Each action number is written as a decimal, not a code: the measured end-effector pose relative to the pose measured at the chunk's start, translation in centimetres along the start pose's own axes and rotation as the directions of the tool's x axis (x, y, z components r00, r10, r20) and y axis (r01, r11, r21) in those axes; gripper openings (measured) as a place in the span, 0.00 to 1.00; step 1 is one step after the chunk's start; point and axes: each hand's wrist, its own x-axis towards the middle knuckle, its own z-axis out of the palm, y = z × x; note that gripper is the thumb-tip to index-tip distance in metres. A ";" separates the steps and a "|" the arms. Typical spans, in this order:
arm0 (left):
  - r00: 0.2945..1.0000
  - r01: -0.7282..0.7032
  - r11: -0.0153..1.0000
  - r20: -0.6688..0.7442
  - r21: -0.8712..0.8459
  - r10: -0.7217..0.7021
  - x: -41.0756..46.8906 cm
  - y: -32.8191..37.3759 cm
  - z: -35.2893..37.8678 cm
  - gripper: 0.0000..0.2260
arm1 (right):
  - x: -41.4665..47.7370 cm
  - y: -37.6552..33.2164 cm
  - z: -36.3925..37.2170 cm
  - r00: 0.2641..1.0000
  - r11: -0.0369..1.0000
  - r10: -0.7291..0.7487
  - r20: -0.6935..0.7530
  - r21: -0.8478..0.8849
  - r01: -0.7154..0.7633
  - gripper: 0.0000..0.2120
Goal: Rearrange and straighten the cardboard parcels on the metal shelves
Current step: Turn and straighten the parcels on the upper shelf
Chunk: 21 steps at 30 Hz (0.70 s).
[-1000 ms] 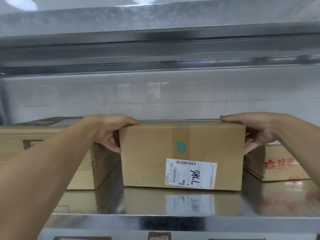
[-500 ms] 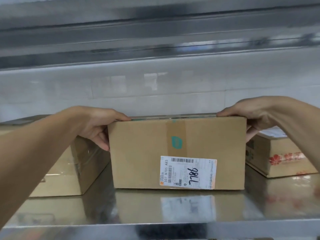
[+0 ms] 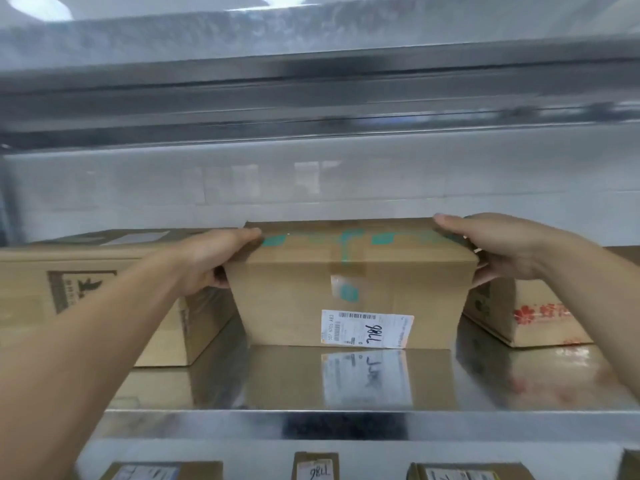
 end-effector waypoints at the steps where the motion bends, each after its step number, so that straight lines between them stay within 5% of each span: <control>1: 1.000 0.000 0.999 -0.002 -0.042 0.000 -0.3 -0.2 0.0 0.15 | -0.2 0.2 0.1 1.000 0.999 -0.003 -0.016 0.054 0.003 0.23; 9: 0.999 0.036 0.960 0.029 -0.279 -0.029 -2.2 -3.1 1.1 0.20 | 0.7 4.5 1.7 0.985 0.900 0.127 -0.121 0.431 -0.063 0.30; 17: 0.976 0.209 0.958 0.098 -0.194 -0.193 -1.2 -5.5 1.3 0.27 | 0.4 5.6 3.0 0.979 0.940 0.190 -0.070 0.302 -0.161 0.10; 21: 0.967 0.229 0.972 0.125 -0.058 -0.221 -0.4 -4.6 1.2 0.23 | 1.0 4.9 3.0 0.973 0.952 0.230 -0.021 0.210 -0.220 0.13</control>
